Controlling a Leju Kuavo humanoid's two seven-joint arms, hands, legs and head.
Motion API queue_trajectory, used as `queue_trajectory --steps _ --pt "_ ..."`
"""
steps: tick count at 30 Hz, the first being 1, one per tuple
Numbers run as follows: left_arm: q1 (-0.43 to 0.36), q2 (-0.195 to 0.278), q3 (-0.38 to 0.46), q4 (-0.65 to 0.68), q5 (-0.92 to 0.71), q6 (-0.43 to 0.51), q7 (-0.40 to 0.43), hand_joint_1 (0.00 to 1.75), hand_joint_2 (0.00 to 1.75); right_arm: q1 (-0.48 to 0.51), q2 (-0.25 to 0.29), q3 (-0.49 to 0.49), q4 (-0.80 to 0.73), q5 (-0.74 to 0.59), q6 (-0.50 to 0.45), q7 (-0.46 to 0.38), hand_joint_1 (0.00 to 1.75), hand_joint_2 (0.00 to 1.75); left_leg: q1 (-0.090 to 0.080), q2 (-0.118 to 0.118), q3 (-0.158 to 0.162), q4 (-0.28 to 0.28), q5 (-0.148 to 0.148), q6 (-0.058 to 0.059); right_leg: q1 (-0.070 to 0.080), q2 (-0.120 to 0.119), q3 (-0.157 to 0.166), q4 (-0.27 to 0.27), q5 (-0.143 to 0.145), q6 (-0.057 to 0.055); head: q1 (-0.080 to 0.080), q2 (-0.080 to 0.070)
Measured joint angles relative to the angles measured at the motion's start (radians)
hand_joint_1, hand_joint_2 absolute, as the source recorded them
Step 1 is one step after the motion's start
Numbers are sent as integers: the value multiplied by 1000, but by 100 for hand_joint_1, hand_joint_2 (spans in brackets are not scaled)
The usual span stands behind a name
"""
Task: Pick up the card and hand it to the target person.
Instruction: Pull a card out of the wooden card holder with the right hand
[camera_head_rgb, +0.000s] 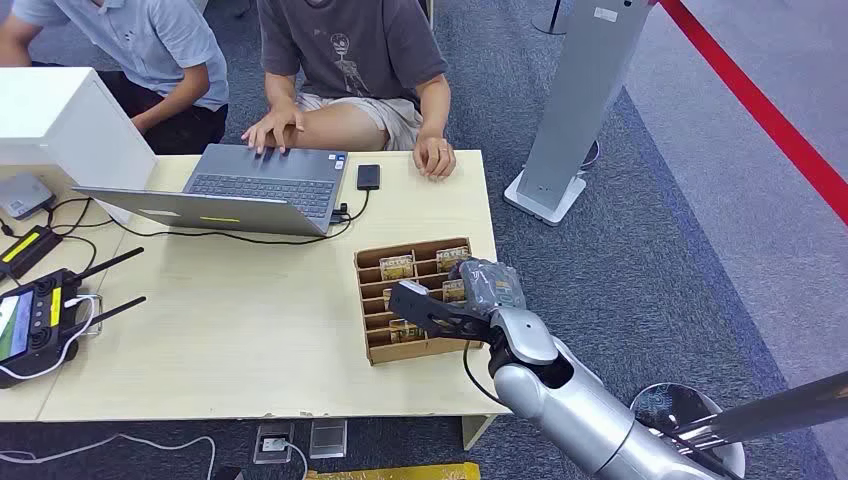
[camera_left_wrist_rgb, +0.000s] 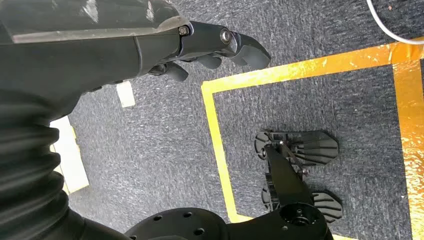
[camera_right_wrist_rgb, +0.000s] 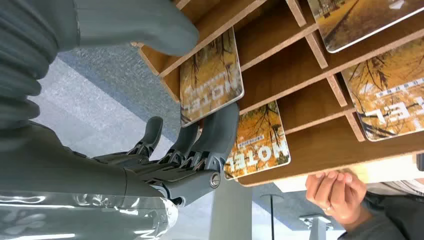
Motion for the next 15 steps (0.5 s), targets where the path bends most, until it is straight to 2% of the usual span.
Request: queue_trajectory --steps 7,12,15 --pt "0 0 0 0 6 0 2 0 175 -1 6 0 12 -3 -1 -8 82 175 0 0 0 0 0 0 0 0 0 0 0 0 0 0" --pt "0 0 0 0 8 0 4 0 175 -1 9 0 21 -6 -1 -11 110 175 0 0 0 0 0 0 0 0 0 0 0 0 0 0" --pt "0 0 0 0 9 0 6 0 175 -1 9 0 27 -7 -2 -14 112 175 0 0 0 0 0 0 0 0 0 0 0 0 0 0"
